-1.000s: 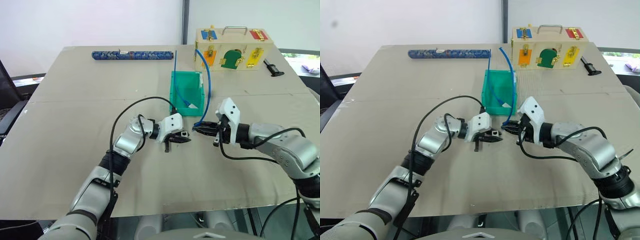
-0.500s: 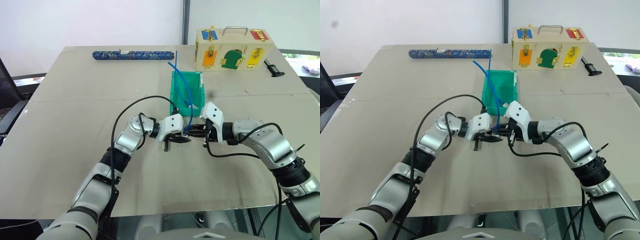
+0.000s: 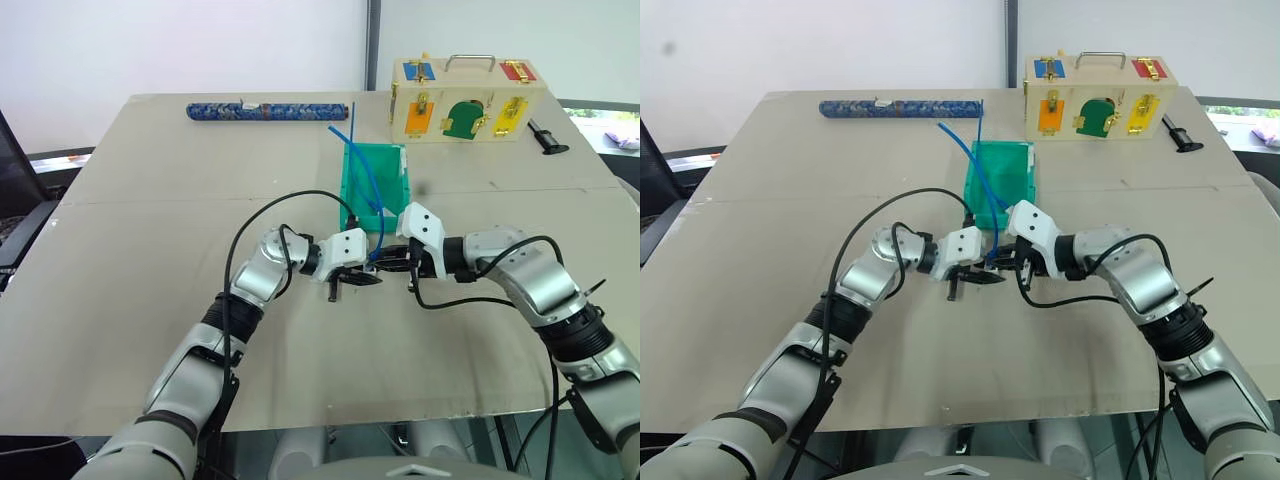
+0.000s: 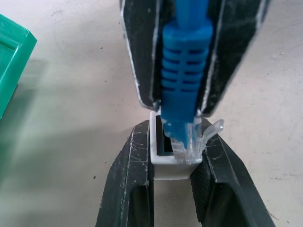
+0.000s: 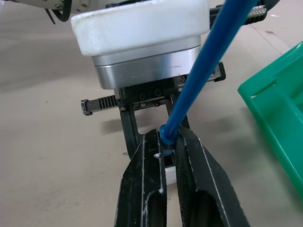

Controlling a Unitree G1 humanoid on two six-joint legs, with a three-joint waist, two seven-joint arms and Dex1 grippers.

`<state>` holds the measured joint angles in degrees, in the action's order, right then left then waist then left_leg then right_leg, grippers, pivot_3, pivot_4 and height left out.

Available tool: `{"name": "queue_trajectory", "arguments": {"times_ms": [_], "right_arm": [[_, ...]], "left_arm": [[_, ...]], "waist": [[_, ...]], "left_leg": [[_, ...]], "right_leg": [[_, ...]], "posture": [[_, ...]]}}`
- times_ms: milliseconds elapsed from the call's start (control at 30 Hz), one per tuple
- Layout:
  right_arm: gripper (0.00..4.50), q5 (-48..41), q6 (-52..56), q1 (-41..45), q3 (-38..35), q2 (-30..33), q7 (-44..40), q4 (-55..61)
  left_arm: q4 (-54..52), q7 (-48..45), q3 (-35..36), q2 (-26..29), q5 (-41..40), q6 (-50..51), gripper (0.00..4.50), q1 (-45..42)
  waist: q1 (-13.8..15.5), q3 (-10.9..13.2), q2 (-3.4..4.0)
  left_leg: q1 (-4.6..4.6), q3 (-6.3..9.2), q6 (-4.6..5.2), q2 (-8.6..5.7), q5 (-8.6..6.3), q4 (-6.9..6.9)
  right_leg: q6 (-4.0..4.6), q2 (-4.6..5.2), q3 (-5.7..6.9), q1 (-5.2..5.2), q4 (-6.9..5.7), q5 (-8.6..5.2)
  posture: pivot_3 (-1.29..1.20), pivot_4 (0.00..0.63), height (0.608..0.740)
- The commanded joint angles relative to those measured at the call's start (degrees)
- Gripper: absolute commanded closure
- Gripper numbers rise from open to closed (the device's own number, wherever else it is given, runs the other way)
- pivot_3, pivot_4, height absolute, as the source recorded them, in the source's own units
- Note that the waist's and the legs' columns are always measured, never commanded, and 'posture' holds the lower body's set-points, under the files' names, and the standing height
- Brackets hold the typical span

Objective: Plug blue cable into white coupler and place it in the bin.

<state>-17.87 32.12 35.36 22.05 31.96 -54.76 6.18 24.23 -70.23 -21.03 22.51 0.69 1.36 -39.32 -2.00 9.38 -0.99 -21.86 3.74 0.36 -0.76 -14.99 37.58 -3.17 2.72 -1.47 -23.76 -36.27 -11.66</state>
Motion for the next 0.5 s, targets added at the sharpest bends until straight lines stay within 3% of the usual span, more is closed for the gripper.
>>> {"name": "queue_trajectory", "arguments": {"times_ms": [33, 500], "right_arm": [[4.5, 2.05, 0.61, 0.41, -0.03, 1.1, -1.29, -1.3], [4.5, -0.69, 4.15, 2.4, -3.24, -1.13, -2.64, -1.03]], "left_arm": [[-0.34, -0.66, -0.6, -0.05, 0.23, -0.1, 4.09, -0.11], [-0.7, -1.61, -0.54, 0.04, -0.02, 0.66, 4.09, -0.22]], "waist": [[0.01, 0.0, 0.0], [0.0, 0.0, 0.0]], "left_leg": [[0.0, 0.0, 0.0, 0.0, 0.0, 0.0], [-0.01, 0.01, 0.0, -0.01, 0.0, 0.0]], "right_leg": [[0.0, 0.0, 0.0, 0.0, 0.0, 0.0], [0.0, 0.02, 0.01, 0.0, 0.0, 0.0]], "posture": [[0.0, 0.15, 0.74], [0.0, 0.15, 0.74]]}}
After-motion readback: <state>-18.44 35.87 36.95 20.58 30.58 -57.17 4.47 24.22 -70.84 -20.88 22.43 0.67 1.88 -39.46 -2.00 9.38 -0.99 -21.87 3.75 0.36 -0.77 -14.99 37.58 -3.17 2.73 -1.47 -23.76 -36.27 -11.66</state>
